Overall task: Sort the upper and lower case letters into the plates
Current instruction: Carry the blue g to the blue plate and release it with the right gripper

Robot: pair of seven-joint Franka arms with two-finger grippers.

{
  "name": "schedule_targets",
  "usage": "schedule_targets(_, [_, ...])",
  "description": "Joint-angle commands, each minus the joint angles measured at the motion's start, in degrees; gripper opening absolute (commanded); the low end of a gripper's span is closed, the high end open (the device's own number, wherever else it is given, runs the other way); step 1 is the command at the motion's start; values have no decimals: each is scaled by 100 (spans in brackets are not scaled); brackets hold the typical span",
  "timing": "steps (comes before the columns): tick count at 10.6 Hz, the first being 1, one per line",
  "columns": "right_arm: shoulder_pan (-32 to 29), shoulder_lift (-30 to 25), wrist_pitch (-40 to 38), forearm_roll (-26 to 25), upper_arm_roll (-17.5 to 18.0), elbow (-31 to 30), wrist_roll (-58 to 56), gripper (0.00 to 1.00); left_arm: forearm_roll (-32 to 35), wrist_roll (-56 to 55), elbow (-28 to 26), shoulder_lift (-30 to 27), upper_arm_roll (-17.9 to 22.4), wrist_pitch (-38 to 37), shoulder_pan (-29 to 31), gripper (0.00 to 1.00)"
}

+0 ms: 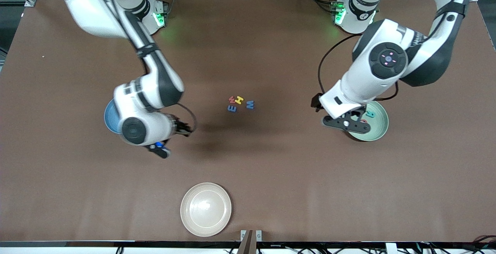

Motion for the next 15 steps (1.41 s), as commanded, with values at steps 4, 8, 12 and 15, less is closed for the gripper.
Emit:
schedule_targets(4, [-1121, -866, 235, -266, 75, -1622, -1832, 0, -33, -91, -106, 202, 15, 93, -611, 100])
schedule_targets(8, [-1676, -981, 921, -365, 67, -2229, -2625, 0, 186, -65, -54, 430, 7, 268, -946, 100])
schedule_targets(12, [-1790, -937, 1528, -576, 67, -2590, -2713, 7, 686, 172, -89, 545, -2, 471, -1376, 100])
schedule_targets(15, [-1799, -937, 1458, -576, 75, -2573, -2704, 100, 670, 1120, -45, 720, -11, 594, -1595, 100])
